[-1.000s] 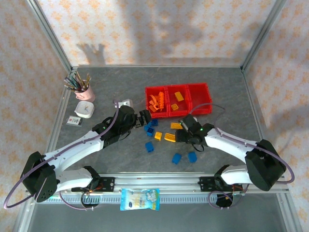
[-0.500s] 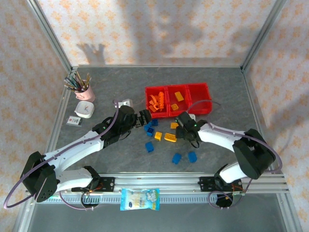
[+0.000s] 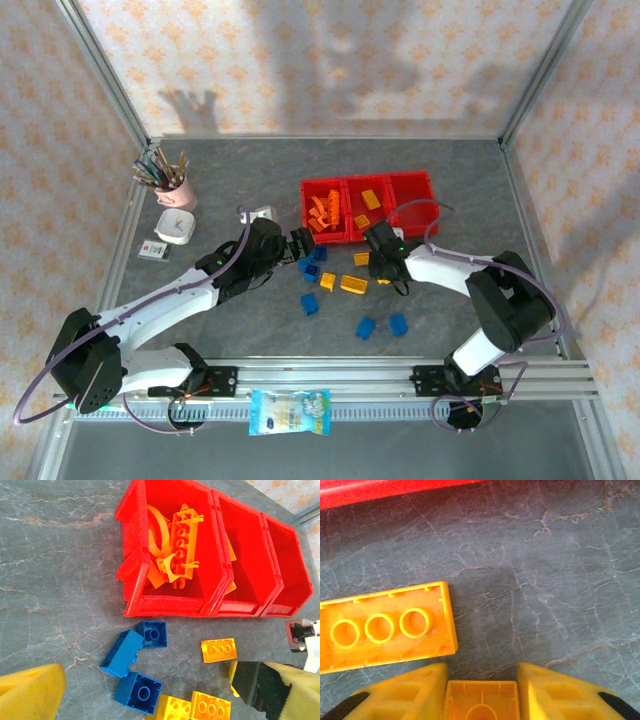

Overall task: Sort the legos into containers by color
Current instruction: Pick up the lego from the center of the table, then place the lego in the container.

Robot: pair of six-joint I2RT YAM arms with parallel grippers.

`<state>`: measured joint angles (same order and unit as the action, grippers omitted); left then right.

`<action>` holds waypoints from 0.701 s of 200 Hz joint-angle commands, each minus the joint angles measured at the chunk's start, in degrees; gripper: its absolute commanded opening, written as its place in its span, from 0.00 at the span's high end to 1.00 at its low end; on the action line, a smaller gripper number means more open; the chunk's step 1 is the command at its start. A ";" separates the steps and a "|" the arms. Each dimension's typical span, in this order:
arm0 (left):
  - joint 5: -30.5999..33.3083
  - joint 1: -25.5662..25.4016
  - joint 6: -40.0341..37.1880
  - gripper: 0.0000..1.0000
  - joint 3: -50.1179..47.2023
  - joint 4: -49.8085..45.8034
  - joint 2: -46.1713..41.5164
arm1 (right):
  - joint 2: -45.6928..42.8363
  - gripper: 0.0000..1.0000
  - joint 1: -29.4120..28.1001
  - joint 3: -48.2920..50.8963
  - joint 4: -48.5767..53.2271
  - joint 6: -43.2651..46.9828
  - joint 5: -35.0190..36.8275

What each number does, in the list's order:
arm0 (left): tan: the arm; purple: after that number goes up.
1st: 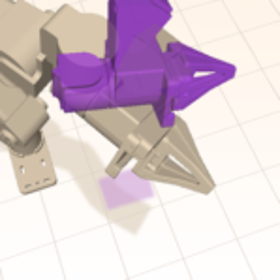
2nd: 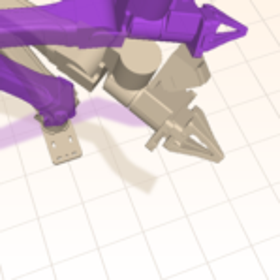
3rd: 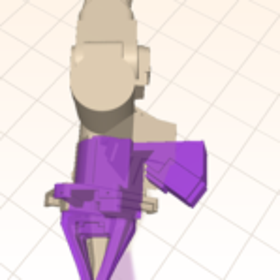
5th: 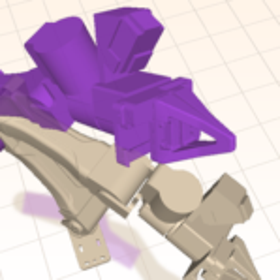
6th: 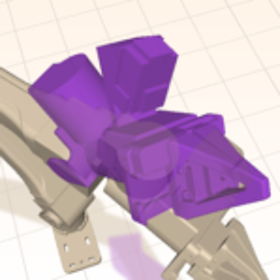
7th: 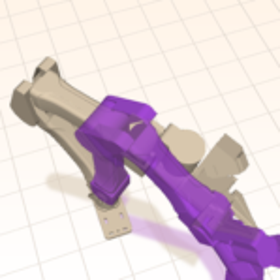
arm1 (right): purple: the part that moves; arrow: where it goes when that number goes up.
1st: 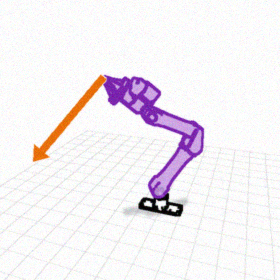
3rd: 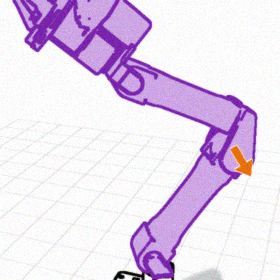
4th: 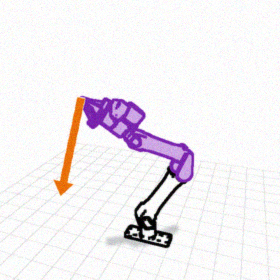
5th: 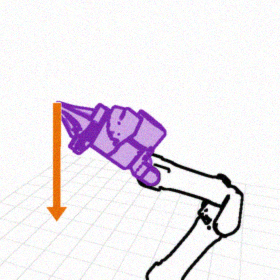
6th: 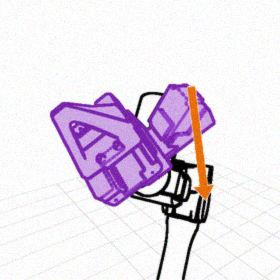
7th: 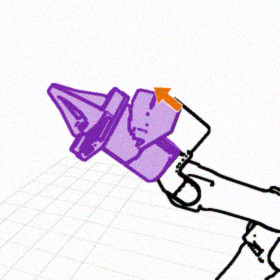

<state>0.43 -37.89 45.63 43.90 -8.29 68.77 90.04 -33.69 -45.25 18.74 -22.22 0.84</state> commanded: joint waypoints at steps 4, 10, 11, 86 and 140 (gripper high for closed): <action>1.28 -0.52 0.43 0.01 1.83 -0.42 0.54 | -1.33 0.67 0.21 -0.36 0.53 0.44 0.04; 1.33 -0.52 0.43 0.01 1.86 -0.37 0.50 | -1.64 0.68 0.21 -0.51 0.89 0.51 0.17; 1.33 -0.52 0.43 0.01 1.88 -0.39 0.49 | -1.63 0.68 0.21 -0.57 1.01 0.51 0.23; 4.65 -0.43 -1.33 0.01 4.85 -3.30 -0.20 | -5.37 0.72 0.34 -11.64 6.11 3.32 3.61; 6.34 0.86 -2.29 0.01 5.84 -5.17 -1.66 | 4.70 0.72 1.57 -27.06 3.61 6.73 4.38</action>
<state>4.36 -37.74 44.80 47.99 -10.76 68.69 90.11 -32.86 -67.16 23.03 -18.00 3.07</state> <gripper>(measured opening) 0.993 0.302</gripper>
